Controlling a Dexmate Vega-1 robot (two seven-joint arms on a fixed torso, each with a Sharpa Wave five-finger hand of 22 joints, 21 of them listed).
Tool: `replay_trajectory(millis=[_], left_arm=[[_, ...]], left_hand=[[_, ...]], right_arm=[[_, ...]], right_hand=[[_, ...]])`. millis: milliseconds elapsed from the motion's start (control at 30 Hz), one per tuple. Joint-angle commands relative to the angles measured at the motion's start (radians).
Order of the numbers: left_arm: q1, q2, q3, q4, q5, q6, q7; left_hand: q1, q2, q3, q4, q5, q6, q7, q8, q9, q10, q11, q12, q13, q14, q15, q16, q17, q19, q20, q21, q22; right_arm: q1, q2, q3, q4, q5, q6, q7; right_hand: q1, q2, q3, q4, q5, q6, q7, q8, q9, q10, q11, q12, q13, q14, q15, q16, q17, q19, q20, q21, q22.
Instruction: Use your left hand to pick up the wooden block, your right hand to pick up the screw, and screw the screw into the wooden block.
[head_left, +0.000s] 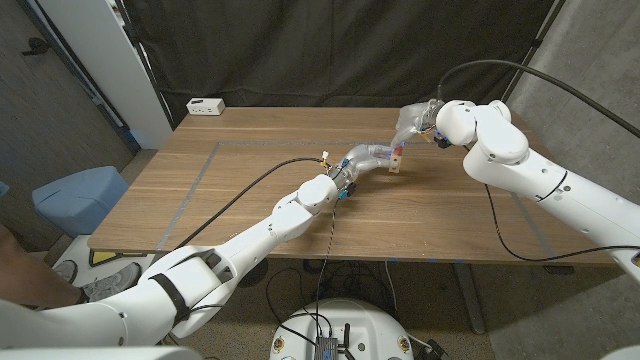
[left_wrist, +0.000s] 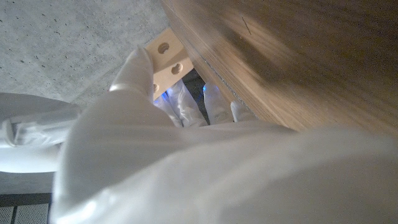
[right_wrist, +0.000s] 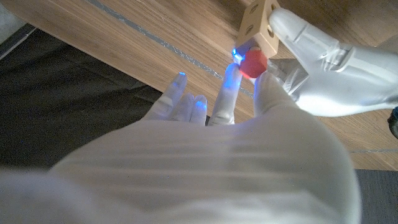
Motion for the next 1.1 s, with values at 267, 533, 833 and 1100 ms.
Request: replay_trajectory(millis=[267,533,833,1100], left_arm=[[-0.01,-0.007,0.001,0.015,-0.006,-0.001,-0.014],[-0.013,-0.009,0.002,0.021,-0.01,0.001,-0.021],[-0.013,-0.008,0.002,0.02,-0.014,0.004,-0.026],[-0.016,-0.008,0.003,0.023,-0.016,0.002,-0.035]], left_hand=[[-0.066,0.091,0.028,0.024,0.008,0.049,0.015,0.005,0.002,0.011,-0.004,0.003,0.174,0.011,-0.085,-0.003,0.004,-0.004,0.009,0.008,0.006],[-0.069,0.092,0.03,0.025,0.009,0.044,0.016,0.003,0.002,0.008,-0.004,0.001,0.174,0.01,-0.084,-0.004,0.004,-0.005,0.009,0.008,0.006],[-0.07,0.096,0.034,0.026,0.011,0.039,0.016,0.0,0.002,0.007,-0.004,0.001,0.174,0.008,-0.08,-0.006,0.003,-0.007,0.011,0.007,0.006],[-0.07,0.098,0.038,0.025,0.012,0.035,0.017,-0.001,0.002,0.006,-0.003,0.001,0.175,0.009,-0.078,-0.007,0.002,-0.008,0.011,0.008,0.006]], right_arm=[[0.017,0.01,-0.042,0.026,-0.025,-0.028,-0.027],[0.024,0.021,-0.062,0.036,-0.064,-0.053,-0.022],[0.027,0.03,-0.073,0.04,-0.1,-0.069,-0.007],[0.02,0.035,-0.076,0.033,-0.132,-0.082,0.002]], right_hand=[[-0.008,0.015,-0.011,-0.004,-0.002,0.063,0.017,0.002,-0.007,0.053,0.003,0.009,-0.003,0.04,-0.043,0.008,0.004,0.035,-0.002,0.005,-0.001],[-0.023,0.019,-0.019,0.001,-0.003,0.095,0.019,0.002,-0.011,0.085,0.002,0.012,-0.005,0.063,-0.045,0.012,0.006,0.054,0.002,0.007,0.0],[-0.041,0.026,-0.028,0.005,-0.003,0.149,0.021,0.008,-0.014,0.118,0.003,0.013,-0.007,0.085,-0.046,0.016,0.008,0.066,0.001,0.004,0.0],[-0.05,0.035,-0.033,0.004,-0.001,0.208,0.017,0.016,-0.017,0.146,-0.006,0.012,-0.009,0.097,-0.051,0.015,0.008,0.074,0.001,0.002,0.0]])
